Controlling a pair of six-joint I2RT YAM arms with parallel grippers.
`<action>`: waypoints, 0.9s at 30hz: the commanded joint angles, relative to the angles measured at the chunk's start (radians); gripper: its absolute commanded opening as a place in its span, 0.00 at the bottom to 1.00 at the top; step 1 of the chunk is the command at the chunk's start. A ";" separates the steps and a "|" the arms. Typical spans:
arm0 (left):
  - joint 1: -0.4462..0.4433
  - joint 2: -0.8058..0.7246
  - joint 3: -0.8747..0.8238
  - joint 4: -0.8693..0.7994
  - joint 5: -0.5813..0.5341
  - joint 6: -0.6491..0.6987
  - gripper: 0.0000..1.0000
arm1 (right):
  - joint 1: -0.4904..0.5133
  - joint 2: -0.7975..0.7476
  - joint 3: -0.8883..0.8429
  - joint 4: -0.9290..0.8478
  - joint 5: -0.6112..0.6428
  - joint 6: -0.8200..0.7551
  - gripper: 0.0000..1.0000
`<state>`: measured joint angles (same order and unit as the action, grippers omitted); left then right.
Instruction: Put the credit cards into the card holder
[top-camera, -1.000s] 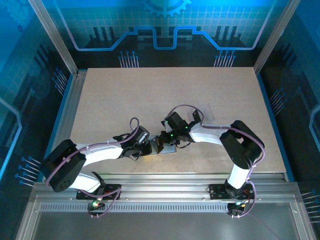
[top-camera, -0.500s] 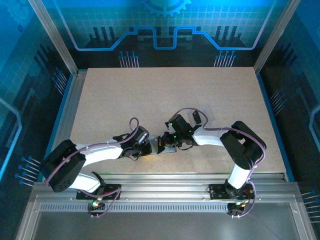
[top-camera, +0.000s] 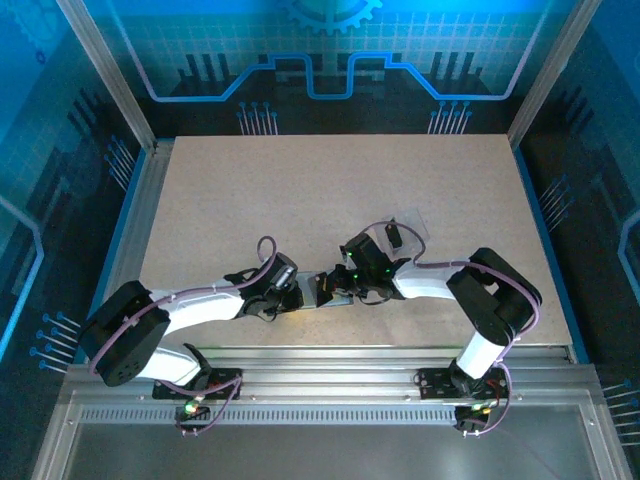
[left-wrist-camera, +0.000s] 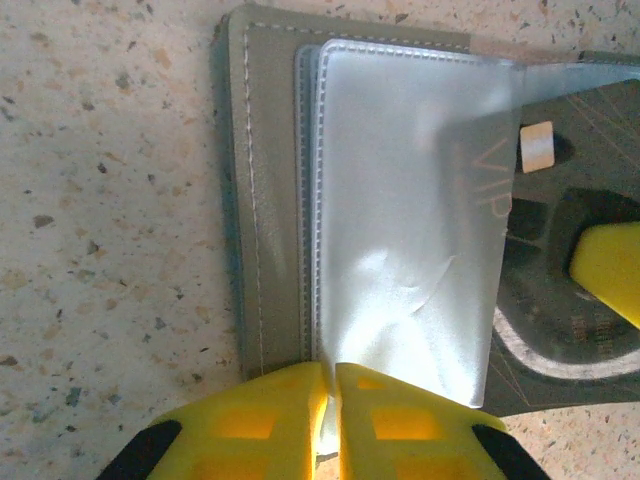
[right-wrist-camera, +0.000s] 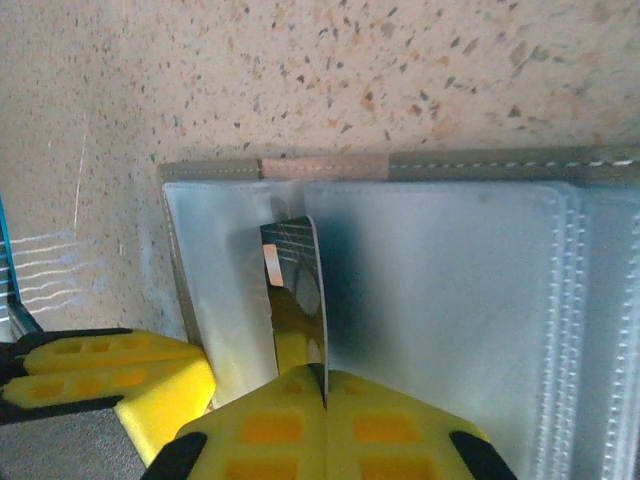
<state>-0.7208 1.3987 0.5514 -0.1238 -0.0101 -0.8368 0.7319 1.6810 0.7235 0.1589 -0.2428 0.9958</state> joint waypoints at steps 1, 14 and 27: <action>0.003 0.010 -0.048 -0.106 -0.001 -0.007 0.15 | -0.002 0.030 -0.011 -0.074 0.088 0.031 0.00; 0.003 0.005 -0.059 -0.100 0.007 -0.012 0.15 | 0.067 0.063 0.030 -0.069 0.166 0.084 0.00; 0.004 -0.005 -0.038 -0.096 0.033 -0.013 0.16 | 0.142 0.084 0.089 -0.133 0.179 0.018 0.17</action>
<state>-0.7208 1.3872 0.5396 -0.1177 -0.0090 -0.8391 0.8558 1.7359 0.8124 0.1589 -0.0830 1.0576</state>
